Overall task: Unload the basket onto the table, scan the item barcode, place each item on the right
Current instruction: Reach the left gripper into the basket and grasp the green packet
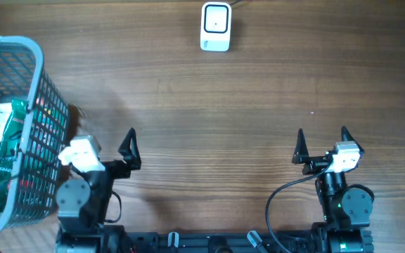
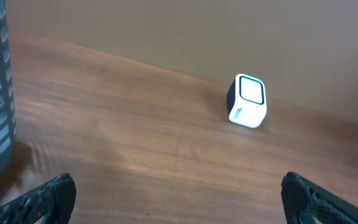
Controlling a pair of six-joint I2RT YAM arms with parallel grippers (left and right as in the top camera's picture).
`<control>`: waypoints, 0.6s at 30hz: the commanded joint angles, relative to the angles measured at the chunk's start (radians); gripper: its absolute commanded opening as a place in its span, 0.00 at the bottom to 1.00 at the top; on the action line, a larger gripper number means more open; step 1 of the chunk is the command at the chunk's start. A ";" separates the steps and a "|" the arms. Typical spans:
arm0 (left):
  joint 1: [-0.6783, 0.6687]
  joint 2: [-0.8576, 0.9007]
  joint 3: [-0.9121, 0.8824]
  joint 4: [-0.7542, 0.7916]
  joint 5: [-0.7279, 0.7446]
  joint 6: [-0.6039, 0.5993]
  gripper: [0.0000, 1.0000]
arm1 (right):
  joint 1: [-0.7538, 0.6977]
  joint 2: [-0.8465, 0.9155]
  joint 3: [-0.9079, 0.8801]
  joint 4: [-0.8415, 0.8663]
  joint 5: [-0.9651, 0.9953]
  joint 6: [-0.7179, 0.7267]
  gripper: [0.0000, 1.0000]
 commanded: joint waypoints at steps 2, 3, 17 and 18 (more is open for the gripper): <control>0.007 0.179 0.199 -0.077 0.013 -0.032 1.00 | 0.004 -0.006 -0.001 0.002 -0.012 -0.013 1.00; 0.007 0.211 0.231 -0.097 0.013 -0.032 1.00 | 0.004 -0.006 -0.001 0.002 -0.012 -0.013 1.00; 0.007 0.359 0.357 -0.199 0.062 -0.032 1.00 | 0.004 -0.006 -0.001 0.002 -0.012 -0.013 1.00; 0.007 0.359 0.357 -0.198 0.084 -0.031 1.00 | 0.004 -0.006 -0.001 0.002 -0.012 -0.013 1.00</control>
